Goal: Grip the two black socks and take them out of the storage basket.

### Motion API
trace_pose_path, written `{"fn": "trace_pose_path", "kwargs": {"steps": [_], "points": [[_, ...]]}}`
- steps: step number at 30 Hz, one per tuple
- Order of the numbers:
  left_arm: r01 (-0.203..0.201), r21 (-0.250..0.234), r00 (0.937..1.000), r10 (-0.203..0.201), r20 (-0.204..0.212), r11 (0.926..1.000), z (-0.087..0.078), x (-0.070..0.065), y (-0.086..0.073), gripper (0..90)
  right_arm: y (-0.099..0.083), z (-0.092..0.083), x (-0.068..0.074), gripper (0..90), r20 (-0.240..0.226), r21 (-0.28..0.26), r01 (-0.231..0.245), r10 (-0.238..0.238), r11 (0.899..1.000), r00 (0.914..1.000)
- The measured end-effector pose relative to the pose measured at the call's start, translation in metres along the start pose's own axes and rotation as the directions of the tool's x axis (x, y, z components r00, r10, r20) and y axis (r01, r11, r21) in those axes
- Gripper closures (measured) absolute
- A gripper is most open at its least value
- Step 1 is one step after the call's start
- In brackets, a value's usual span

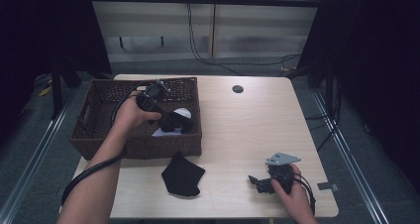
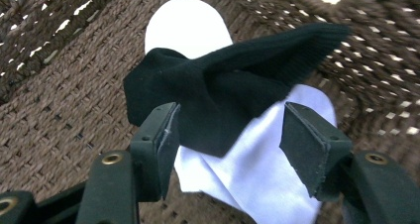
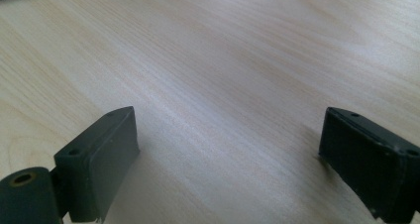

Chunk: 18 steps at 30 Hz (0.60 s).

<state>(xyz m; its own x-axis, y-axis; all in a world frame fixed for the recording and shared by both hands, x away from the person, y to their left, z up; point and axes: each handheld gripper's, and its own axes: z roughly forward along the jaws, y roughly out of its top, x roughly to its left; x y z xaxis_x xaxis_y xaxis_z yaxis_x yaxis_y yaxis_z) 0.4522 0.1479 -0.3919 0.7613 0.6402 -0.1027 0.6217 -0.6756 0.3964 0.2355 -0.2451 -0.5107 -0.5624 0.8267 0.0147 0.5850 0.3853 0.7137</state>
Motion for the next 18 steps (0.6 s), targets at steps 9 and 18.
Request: {"fn": "trace_pose_path", "kwargs": {"steps": [9, 18], "points": [[0.016, 0.005, 0.9999, -0.016, 0.004, 0.9999, 0.024, 0.009, -0.002, 36.9, 0.000, 0.000, 0.000, 7.5, 0.002, 0.002, 0.001, -0.001, 1.000, 1.0000], [-0.005, 0.020, 0.9995, 0.005, 0.030, 0.9998, 0.038, 0.005, 0.001, 41.7, 0.000, 0.000, 0.000, 7.4, 0.000, 0.002, -0.001, 0.001, 1.000, 1.0000]]}}
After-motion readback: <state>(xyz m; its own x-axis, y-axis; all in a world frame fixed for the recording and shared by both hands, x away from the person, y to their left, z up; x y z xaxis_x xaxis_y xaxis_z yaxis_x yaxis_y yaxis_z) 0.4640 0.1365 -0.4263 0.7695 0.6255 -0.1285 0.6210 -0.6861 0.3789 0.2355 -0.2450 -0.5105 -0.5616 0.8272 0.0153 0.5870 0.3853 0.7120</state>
